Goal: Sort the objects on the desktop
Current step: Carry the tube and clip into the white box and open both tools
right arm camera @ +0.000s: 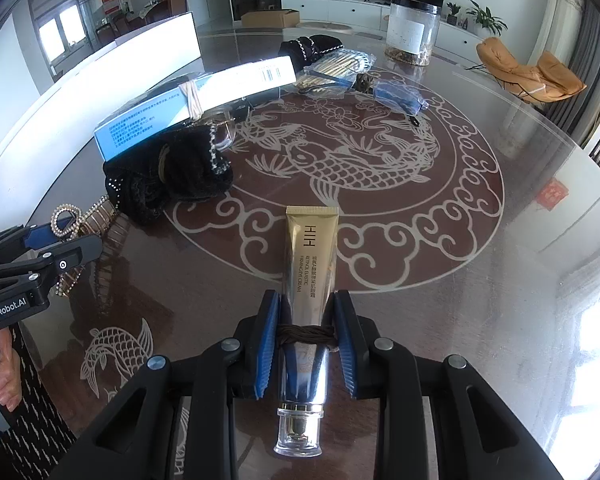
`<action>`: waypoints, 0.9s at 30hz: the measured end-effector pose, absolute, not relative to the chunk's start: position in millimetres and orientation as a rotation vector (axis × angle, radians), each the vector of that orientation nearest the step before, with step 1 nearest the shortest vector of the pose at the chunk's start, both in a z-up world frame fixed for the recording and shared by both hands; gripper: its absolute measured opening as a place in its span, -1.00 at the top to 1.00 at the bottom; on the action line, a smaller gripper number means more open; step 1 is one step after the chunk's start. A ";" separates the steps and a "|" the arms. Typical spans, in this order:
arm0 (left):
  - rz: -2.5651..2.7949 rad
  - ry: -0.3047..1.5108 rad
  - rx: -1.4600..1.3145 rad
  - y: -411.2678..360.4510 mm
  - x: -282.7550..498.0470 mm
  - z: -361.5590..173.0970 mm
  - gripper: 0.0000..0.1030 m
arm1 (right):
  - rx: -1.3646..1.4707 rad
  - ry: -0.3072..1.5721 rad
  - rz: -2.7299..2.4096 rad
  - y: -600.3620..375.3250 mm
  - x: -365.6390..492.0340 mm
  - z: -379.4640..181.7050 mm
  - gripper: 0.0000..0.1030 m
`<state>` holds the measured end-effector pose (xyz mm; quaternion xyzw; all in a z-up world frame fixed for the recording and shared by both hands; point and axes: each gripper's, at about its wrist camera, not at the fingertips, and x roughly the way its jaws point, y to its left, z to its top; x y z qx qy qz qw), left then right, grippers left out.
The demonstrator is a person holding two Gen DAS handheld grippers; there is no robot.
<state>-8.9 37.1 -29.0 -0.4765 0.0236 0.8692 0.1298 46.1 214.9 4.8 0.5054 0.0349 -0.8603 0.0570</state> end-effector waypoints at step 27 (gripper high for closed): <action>2.547 -0.125 -1.297 0.5 19.1 1.3 0.12 | 1.604 -0.326 -2.405 262.9 59.2 30.9 0.46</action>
